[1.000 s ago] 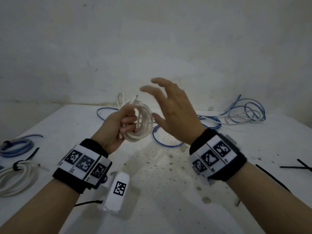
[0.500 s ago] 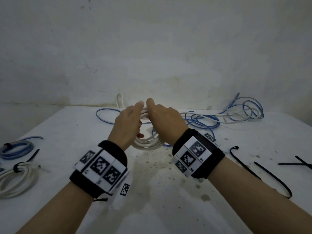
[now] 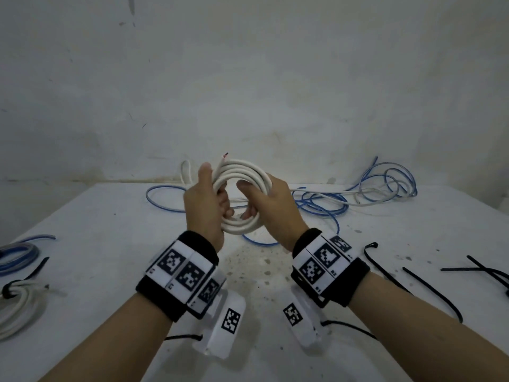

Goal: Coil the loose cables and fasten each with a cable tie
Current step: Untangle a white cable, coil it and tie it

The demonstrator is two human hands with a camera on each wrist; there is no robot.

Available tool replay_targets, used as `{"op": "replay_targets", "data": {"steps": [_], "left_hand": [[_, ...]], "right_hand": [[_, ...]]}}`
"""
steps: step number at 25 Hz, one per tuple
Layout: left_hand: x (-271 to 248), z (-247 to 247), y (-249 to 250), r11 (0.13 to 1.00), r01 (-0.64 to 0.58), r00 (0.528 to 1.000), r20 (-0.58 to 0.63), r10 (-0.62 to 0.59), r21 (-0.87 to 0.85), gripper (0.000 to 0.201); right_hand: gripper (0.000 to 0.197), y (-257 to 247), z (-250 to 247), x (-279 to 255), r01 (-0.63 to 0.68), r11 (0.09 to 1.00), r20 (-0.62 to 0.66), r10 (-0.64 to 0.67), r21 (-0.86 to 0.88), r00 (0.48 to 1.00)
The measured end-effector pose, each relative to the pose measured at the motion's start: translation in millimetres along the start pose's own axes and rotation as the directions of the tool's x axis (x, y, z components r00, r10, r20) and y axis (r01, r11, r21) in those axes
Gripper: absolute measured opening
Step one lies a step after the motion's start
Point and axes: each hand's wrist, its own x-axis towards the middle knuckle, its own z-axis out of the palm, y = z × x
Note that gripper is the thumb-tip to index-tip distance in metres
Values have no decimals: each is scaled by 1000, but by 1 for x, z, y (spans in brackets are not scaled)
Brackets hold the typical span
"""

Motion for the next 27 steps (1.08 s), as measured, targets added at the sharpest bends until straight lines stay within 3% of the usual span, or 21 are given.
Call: {"op": "replay_targets", "data": {"steps": [3, 4, 6, 8, 10, 12, 13, 15, 16, 17, 18, 19, 21, 23, 25, 27], "left_hand": [[-3, 5, -6, 988, 65, 987, 139, -85, 141, 45], [-3, 9, -7, 977, 54, 981, 172, -90, 208, 44], [-4, 20, -10, 957, 21, 975, 204, -83, 288, 43], [-4, 30, -13, 956, -21, 980, 196, -39, 292, 45], [-3, 33, -22, 919, -121, 979, 198, 48, 375, 47], [-1, 32, -32, 829, -259, 955, 259, 144, 496, 50], [-2, 32, -38, 778, -323, 936, 302, 179, 539, 51], [-4, 35, -45, 678, -416, 903, 363, 229, 606, 54], [-6, 38, -48, 643, -434, 896, 375, 236, 631, 55], [-7, 40, -50, 615, -441, 894, 379, 239, 653, 55], [-8, 42, -53, 596, -446, 892, 383, 238, 668, 54], [-8, 43, -56, 585, -446, 893, 385, 235, 678, 52], [-8, 43, -61, 582, -448, 891, 396, 224, 679, 51], [-7, 40, -64, 586, -445, 891, 402, 211, 677, 51], [-3, 35, -65, 587, -428, 899, 389, 202, 687, 51], [1, 28, -64, 586, -405, 911, 364, 194, 702, 52]], "right_hand": [[10, 11, -18, -7, 29, 998, -19, -30, -54, 999], [18, 14, -24, -10, 54, 995, -20, -56, -88, 998], [26, 14, -34, -15, 134, 964, -34, -145, -229, 989], [20, 8, -45, -17, 181, 890, 14, -193, -419, 981], [29, 2, -69, -15, 133, 848, 147, -66, -513, 987], [38, -1, -106, -14, -53, 854, 234, 200, -517, 951], [39, 0, -130, -16, -126, 772, 229, 335, -623, 914], [33, 4, -169, -26, -88, 367, 160, 593, -926, 789], [30, 9, -182, -33, -17, 207, 138, 708, -978, 693], [28, 14, -191, -40, 28, 153, 139, 794, -988, 592], [25, 21, -197, -46, 13, 167, 150, 846, -986, 512], [22, 27, -200, -50, -41, 205, 161, 866, -978, 473], [26, 37, -205, -53, -94, 264, 190, 860, -960, 473], [24, 47, -207, -53, -51, 271, 207, 832, -961, 515], [14, 56, -205, -50, 8, 251, 209, 788, -968, 579], [7, 58, -201, -46, 40, 236, 199, 702, -971, 684]]}}
